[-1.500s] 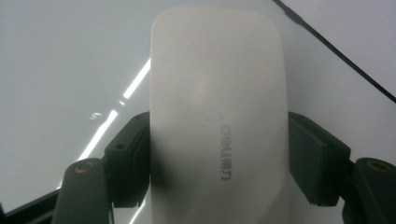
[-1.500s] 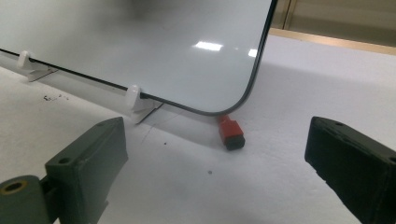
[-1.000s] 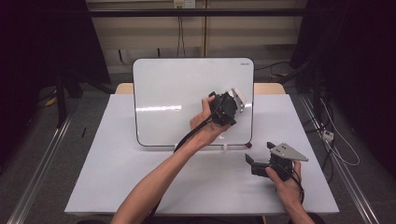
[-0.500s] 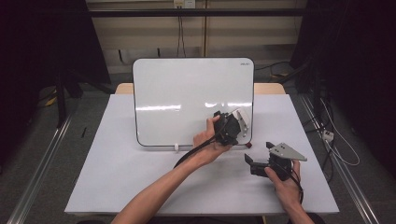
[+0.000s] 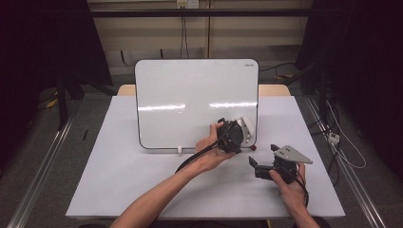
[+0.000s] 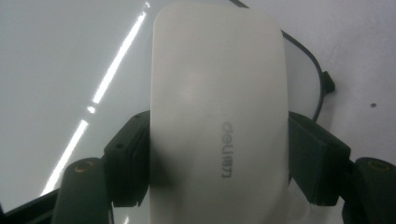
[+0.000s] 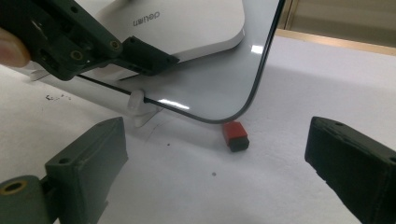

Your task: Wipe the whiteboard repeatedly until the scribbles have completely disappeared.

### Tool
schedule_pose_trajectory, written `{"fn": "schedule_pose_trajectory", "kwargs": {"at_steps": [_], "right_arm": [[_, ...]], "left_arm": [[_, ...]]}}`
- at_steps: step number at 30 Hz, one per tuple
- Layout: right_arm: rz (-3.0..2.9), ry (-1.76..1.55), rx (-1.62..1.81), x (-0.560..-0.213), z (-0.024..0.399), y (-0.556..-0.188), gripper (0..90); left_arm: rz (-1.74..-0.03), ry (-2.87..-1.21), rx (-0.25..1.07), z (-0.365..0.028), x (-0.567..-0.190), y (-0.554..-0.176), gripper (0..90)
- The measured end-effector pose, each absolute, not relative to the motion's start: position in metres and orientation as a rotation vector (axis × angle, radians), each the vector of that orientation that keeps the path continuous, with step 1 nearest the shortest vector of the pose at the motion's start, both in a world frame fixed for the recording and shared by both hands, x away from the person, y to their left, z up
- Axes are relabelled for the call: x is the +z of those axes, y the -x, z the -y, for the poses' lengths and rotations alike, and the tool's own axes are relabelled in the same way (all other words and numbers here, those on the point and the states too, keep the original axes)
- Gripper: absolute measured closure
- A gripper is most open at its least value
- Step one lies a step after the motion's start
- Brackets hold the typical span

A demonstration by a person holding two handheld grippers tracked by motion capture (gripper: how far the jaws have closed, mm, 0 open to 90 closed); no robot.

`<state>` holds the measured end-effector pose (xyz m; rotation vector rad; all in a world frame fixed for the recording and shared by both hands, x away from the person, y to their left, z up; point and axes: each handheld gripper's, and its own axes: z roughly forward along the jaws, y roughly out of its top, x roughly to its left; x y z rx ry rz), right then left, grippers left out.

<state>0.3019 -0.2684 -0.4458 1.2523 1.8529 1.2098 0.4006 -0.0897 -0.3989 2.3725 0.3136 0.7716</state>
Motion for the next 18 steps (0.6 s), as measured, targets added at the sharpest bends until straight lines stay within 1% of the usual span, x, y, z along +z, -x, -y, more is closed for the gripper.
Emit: {"fn": "schedule_pose_trajectory", "kwargs": {"at_steps": [2, 4, 11, 18], "right_arm": [[-1.853, -1.255, 1.211, -0.446, 0.268, -0.302, 5.6], [-1.853, -1.255, 1.211, -0.446, 0.268, -0.302, 5.6], [-1.849, -1.253, 1.212, -0.446, 0.269, -0.302, 5.6], [-1.851, -1.256, 1.215, -0.445, 0.268, -0.302, 5.6]], "left_arm": [[-0.345, -2.346, 0.707, 0.087, -0.398, -0.402, 30.3], [-0.333, -2.349, 0.717, 0.086, -0.398, -0.402, 30.3], [-0.351, -2.319, 0.656, 0.077, -0.395, -0.404, 30.4], [-0.381, -2.275, 0.651, 0.064, -0.385, -0.403, 30.5]]}}
